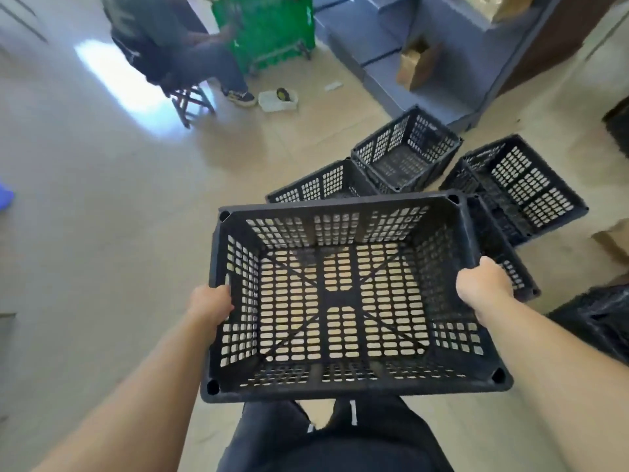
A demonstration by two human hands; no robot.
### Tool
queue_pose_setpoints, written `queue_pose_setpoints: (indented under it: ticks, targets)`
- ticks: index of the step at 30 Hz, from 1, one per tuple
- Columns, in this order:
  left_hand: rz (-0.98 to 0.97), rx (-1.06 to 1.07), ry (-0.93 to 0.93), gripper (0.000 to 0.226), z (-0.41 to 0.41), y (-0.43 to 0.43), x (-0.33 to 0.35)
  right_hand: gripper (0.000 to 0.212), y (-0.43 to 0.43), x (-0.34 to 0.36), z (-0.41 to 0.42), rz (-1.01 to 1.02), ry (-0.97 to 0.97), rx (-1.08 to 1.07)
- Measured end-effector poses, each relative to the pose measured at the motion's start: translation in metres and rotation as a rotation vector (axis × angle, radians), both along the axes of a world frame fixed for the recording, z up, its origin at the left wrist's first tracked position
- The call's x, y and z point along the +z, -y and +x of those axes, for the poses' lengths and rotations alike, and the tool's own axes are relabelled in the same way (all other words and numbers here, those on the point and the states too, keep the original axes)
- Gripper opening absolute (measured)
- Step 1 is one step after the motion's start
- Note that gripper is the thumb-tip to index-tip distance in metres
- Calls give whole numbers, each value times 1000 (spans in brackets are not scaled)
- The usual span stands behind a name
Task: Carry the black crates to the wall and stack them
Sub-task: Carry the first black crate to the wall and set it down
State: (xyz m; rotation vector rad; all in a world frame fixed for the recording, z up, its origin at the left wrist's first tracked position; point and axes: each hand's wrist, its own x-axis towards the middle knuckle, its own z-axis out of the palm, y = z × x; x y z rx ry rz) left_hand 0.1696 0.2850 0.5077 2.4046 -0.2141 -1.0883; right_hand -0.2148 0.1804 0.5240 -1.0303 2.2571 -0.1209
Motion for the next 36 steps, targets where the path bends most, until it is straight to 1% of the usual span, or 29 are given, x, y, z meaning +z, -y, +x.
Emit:
queue_pose_setpoints:
  ticks: [6,10,14,18,20,23,30,33,36]
  targets:
    - [-43,254,0,19,71,-130,-5,45,-17,8,108,-31,29,324]
    - [-34,406,27,29,115,-232,-16,38,-52,13,193,-63,23,511]
    - [-18,569,23,27,145,-335,-12,48,-107,20,276,-75,23,676]
    - [-52,737,34,27,173,-435,-4,33,-174,27,351,-136,42,825]
    - [-58,820,37,25,183,-482,1,32,-207,28,389,-152,48,901]
    - [-49,932,52,29,195,-545,5,33,-252,30,441,-173,46,1031]
    - [-29,1201,51,37,211,-658,10,33,-335,20,569,-157,111,1288]
    - [-23,1313,62,33,215,-689,11,35,-368,20,626,-144,110,1403]
    - [-6,1427,65,34,215,-715,15,34,-404,23,681,-127,120,1550]
